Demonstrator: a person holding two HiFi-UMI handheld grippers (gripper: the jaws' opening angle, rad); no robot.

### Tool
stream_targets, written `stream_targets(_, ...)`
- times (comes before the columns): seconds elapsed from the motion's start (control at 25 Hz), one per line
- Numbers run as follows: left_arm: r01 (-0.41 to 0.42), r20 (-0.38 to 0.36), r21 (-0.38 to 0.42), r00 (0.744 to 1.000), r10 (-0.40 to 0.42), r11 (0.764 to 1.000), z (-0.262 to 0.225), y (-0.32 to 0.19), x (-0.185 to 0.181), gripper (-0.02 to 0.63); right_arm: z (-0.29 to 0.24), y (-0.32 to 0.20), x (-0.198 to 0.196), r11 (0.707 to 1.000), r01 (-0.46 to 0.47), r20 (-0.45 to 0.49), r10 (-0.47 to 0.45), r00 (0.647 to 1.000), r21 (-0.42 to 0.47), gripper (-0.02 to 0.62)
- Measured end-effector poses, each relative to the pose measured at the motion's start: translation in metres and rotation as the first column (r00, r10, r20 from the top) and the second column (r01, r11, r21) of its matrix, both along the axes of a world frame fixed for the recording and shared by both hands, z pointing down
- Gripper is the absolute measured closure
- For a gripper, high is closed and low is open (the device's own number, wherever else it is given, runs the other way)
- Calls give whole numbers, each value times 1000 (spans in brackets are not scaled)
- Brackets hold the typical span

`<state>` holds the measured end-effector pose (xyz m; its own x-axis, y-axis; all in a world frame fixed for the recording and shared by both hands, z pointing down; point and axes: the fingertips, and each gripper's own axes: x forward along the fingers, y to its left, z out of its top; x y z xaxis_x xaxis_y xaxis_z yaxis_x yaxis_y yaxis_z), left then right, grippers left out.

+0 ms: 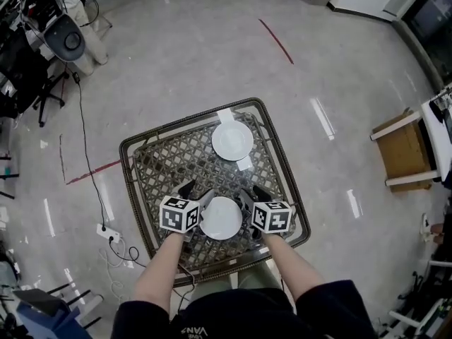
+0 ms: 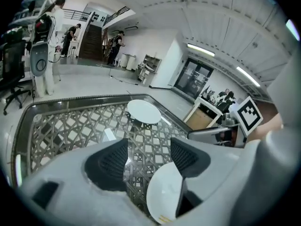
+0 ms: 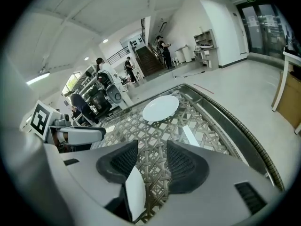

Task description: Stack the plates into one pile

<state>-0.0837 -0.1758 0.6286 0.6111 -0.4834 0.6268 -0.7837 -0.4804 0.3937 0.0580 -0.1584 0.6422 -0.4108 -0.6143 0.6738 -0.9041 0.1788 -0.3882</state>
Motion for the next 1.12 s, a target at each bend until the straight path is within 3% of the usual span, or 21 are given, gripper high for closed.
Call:
stream_targets(0.68,48,27,-10,998,-48,999,28,-116,31,325,24,-122,36,998,59,3,-59,998,-5,396)
stream_targets(1.12,29,1,-80,1000,-29,996,54,-146,47,321,44,-158,32,996,88,30,-87,996,-32,393)
